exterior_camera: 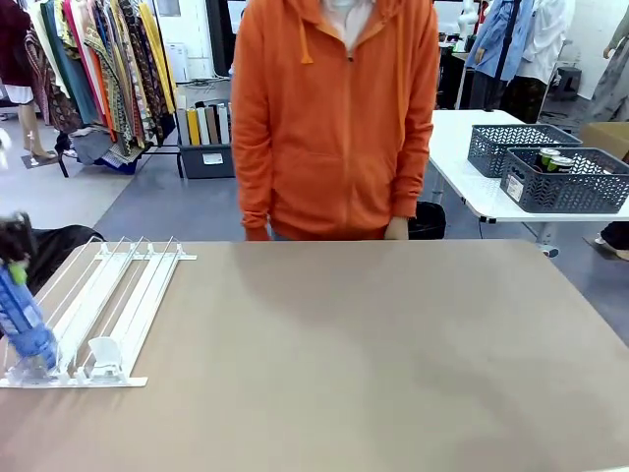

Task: Retrieve and store the cans from the dispenser.
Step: Pick up one can from the Automatic Can Dispenser and place it in the middle of the table.

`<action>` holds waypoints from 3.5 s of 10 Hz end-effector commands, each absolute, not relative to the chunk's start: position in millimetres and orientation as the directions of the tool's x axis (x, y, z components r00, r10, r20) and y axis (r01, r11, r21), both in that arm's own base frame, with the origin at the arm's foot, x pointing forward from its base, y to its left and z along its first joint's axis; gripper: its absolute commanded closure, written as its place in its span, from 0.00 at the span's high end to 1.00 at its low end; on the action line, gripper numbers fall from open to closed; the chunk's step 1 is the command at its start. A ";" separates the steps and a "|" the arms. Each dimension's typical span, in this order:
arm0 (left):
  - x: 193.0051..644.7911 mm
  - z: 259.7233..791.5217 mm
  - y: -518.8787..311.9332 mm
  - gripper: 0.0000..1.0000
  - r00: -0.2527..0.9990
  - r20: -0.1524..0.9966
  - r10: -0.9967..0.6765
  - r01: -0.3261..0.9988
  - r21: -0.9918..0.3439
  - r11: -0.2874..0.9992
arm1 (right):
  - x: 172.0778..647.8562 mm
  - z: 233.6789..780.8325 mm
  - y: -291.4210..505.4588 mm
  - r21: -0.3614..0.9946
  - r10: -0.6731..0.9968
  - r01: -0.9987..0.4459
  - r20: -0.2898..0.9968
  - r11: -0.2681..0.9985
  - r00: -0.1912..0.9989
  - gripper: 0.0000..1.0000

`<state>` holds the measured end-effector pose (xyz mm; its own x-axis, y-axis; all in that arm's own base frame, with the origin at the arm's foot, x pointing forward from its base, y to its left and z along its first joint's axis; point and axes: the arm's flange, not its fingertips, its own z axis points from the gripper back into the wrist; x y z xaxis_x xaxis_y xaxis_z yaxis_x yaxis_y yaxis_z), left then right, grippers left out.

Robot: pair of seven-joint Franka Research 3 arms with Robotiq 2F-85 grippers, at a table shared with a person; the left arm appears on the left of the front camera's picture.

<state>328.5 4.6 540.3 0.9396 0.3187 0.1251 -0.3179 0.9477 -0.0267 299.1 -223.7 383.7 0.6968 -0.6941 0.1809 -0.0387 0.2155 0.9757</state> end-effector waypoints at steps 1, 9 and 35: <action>310.6 588.8 5.6 0.00 0.942 0.165 0.292 -0.287 -0.055 0.956 | 298.5 386.9 -225.0 0.976 -0.692 -0.043 0.182 0.214 0.699 1.00; 285.1 621.0 8.1 0.00 0.943 0.204 0.264 -0.229 -0.179 0.957 | 298.5 386.9 -225.0 0.976 -0.692 -0.043 0.182 0.214 0.699 1.00; 427.2 433.4 -416.7 1.00 0.858 0.016 -0.514 0.514 -0.031 0.857 | 298.5 386.9 -225.0 0.976 -0.692 -0.043 0.182 0.214 0.699 1.00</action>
